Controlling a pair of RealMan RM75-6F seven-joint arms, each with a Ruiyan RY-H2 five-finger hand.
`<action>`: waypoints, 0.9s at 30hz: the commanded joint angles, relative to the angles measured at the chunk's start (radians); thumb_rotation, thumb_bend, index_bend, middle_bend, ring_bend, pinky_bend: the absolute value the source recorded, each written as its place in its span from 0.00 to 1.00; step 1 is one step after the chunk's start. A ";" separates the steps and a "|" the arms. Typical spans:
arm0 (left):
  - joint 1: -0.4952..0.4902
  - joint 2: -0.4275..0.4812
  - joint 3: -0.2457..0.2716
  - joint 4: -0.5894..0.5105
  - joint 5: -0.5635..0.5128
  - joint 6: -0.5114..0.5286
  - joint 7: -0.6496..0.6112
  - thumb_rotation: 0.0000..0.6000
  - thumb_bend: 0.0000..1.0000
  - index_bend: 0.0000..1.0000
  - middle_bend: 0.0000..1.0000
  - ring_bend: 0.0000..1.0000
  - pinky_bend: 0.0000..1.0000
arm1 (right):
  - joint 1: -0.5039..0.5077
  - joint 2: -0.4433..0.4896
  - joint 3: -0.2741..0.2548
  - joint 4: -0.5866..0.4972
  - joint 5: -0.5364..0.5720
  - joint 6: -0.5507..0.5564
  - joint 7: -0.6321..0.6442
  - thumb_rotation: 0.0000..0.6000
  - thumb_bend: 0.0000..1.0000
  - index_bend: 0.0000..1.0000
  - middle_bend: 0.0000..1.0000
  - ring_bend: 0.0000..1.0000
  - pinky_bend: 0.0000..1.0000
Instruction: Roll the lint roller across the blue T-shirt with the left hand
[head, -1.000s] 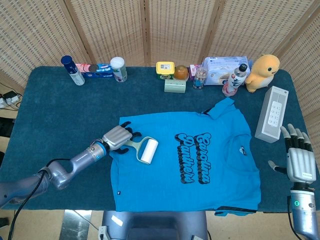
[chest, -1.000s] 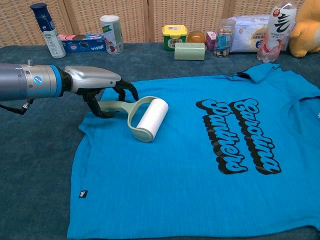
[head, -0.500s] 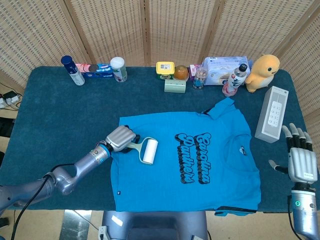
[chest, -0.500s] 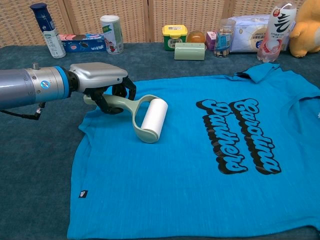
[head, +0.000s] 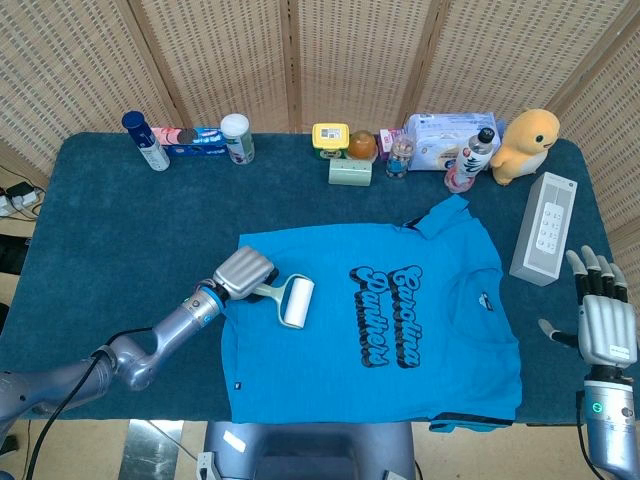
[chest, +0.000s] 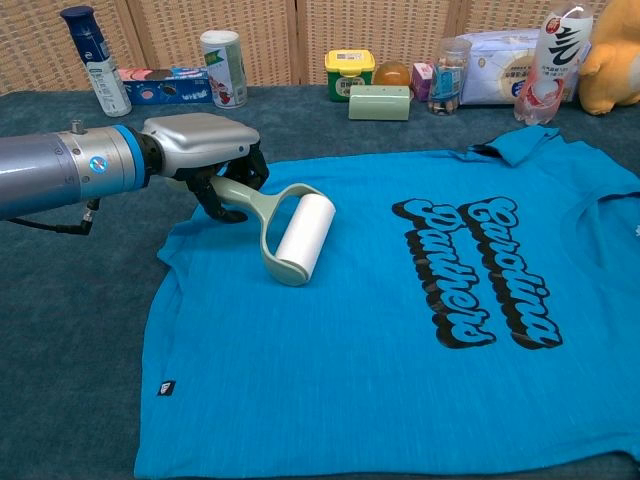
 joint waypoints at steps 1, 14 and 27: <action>-0.001 -0.004 -0.001 0.003 -0.003 0.001 0.004 1.00 0.33 0.78 0.82 0.71 0.82 | -0.001 0.002 0.000 -0.002 -0.001 0.002 0.001 1.00 0.00 0.06 0.00 0.00 0.00; -0.006 -0.009 -0.012 -0.016 -0.031 0.001 0.025 1.00 0.50 0.86 0.84 0.83 1.00 | -0.004 0.009 0.003 -0.011 -0.006 0.009 0.013 1.00 0.00 0.06 0.00 0.00 0.00; -0.010 0.024 -0.029 -0.077 -0.109 -0.048 0.038 1.00 1.00 0.95 0.87 0.89 1.00 | -0.005 0.014 0.002 -0.018 -0.009 0.010 0.022 1.00 0.00 0.06 0.00 0.00 0.00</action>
